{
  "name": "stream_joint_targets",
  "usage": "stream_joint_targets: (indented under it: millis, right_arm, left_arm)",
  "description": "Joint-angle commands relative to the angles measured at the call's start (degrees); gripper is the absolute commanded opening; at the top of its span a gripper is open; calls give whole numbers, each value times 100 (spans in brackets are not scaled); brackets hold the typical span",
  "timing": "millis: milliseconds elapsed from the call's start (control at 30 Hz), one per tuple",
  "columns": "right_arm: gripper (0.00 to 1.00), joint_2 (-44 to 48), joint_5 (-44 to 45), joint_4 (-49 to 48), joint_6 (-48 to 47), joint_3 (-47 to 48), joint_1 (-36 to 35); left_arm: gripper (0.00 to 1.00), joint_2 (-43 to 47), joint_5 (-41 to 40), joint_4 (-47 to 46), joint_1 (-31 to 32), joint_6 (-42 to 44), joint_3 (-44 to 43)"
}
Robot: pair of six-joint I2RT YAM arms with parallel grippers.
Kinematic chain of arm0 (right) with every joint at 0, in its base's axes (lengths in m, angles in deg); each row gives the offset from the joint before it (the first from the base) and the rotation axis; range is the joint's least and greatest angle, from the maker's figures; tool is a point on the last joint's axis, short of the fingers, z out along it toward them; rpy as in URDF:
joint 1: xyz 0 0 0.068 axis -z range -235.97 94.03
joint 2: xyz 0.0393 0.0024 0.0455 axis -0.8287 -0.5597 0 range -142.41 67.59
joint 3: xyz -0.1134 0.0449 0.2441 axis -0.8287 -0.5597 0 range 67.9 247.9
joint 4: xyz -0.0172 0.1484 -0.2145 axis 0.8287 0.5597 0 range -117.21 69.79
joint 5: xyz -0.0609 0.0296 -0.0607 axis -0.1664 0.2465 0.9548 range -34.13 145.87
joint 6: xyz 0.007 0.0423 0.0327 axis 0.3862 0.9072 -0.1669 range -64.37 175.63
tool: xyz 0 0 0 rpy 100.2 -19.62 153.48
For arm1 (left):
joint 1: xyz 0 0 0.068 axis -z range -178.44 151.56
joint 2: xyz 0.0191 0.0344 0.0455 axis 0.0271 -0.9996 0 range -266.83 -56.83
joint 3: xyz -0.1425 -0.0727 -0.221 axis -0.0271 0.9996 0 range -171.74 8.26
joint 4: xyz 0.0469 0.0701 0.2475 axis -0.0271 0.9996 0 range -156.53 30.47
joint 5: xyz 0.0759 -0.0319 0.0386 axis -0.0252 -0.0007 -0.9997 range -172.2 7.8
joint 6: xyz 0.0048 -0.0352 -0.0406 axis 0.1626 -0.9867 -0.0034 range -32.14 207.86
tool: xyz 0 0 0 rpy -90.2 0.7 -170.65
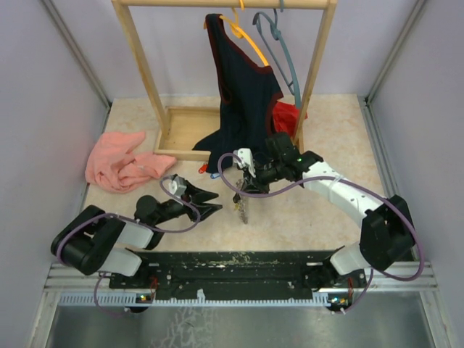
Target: Remove the keys from the keyring
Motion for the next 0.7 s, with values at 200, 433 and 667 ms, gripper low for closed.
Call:
stream_joint_targets:
  millis: [200, 433, 667]
  right_arm:
    - [0, 164, -318, 1095, -1040, 807, -36]
    - [0, 142, -239, 970, -858, 786, -35]
    - [0, 127, -28, 670, -420, 737, -48]
  left_arm:
    - [65, 968, -959, -1203, 842, 2061, 351]
    - [56, 934, -2085, -1008, 1601, 2252, 77]
    - [43, 1446, -3243, -381, 2121, 1664, 101]
